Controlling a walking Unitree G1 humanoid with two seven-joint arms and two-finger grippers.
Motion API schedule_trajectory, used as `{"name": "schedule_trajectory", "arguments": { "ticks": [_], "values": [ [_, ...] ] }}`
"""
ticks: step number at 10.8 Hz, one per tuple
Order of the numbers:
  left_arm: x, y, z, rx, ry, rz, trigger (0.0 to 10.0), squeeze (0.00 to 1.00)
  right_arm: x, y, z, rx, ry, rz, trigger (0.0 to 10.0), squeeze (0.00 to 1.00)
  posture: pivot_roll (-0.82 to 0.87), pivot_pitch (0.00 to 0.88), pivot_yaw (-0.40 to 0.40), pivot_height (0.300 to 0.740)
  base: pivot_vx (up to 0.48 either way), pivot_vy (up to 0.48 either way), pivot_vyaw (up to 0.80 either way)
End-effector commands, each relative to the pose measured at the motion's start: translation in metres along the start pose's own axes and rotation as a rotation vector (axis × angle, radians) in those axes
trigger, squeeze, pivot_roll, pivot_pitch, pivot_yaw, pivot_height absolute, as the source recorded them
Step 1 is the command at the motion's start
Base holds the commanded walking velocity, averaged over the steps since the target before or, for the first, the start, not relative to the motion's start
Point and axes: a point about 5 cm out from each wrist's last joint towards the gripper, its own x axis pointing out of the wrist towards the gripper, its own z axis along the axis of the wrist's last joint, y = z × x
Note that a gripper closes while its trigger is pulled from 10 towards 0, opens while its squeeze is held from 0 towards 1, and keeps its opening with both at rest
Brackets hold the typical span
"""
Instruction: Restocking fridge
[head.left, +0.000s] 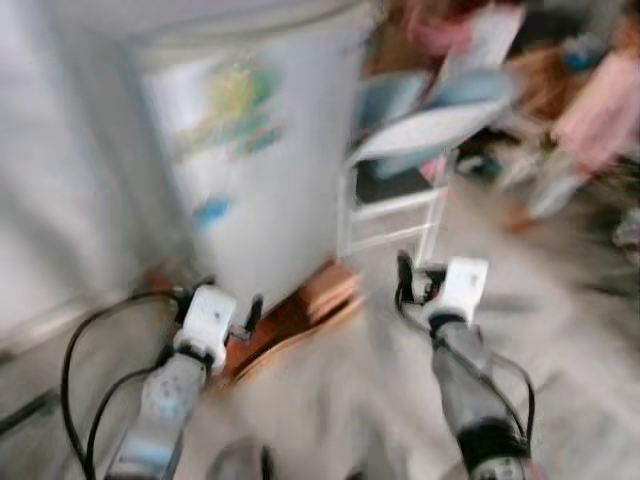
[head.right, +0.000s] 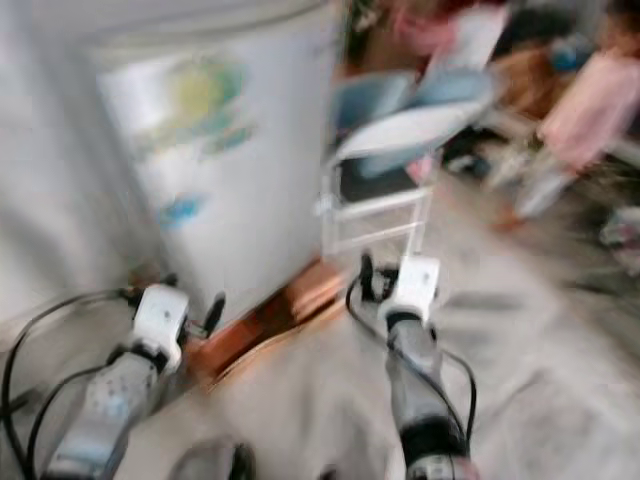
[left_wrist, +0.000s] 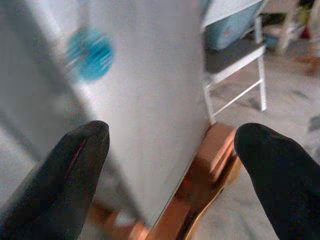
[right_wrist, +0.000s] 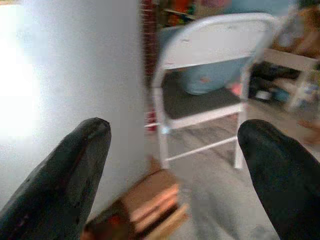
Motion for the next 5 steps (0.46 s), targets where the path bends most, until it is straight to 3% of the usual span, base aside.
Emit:
{"name": "schedule_trajectory", "arguments": {
  "ticks": [1, 5],
  "values": [
    [0.0005, 0.0001, 0.0012, 0.008, -0.002, 0.008, 10.0, 0.0, -0.0023, -0.0026, -0.0031, -0.001, 0.018, -0.008, 10.0, 0.0, 0.19, 0.05, -0.062, 0.74, 0.0, 0.0, 0.0],
    [0.0014, -0.0007, 0.0037, -0.011, -0.024, 0.027, 10.0, 0.0, -0.0051, -0.0025, -0.0045, -0.012, 0.019, -0.005, 10.0, 0.0, 0.19, 0.055, -0.064, 0.74, 0.0, 0.0, 0.0]
  ]
}}
